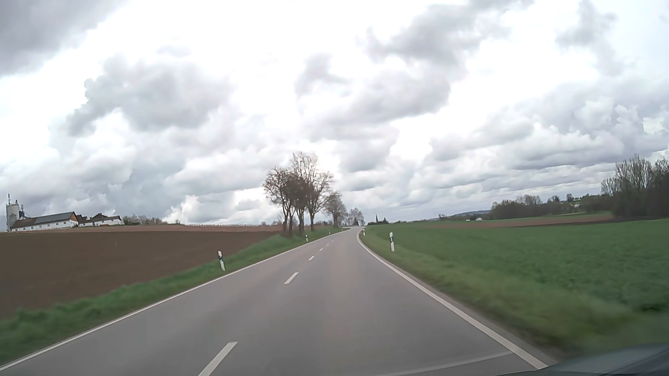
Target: Follow the waypoints while adhering to traffic rules and regulations
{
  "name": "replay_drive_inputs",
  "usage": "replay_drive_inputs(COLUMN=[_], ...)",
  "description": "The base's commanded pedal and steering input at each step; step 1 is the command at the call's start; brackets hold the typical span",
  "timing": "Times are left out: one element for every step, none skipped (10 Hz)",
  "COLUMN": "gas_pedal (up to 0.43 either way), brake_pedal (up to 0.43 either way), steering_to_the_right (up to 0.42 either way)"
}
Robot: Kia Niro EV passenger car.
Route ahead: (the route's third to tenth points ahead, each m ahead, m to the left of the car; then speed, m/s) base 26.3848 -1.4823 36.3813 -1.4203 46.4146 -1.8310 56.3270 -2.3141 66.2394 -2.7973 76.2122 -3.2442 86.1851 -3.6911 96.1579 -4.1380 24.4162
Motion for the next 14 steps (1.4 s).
replay_drive_inputs(gas_pedal=[0.24, 0.24, 0.24, 0.24, 0.24, 0.248, 0.248, 0.248, 0.248, 0.248, 0.248, 0.26, 0.26, 0.26], brake_pedal=[0.0, 0.0, 0.0, 0.0, 0.0, 0.0, 0.0, 0.0, 0.0, 0.0, 0.0, 0.0, 0.0, 0.0], steering_to_the_right=[0.001, 0.002, 0.003, 0.003, 0.003, 0.003, 0.003, 0.004, 0.004, 0.004, 0.004, 0.004, 0.004, 0.004])
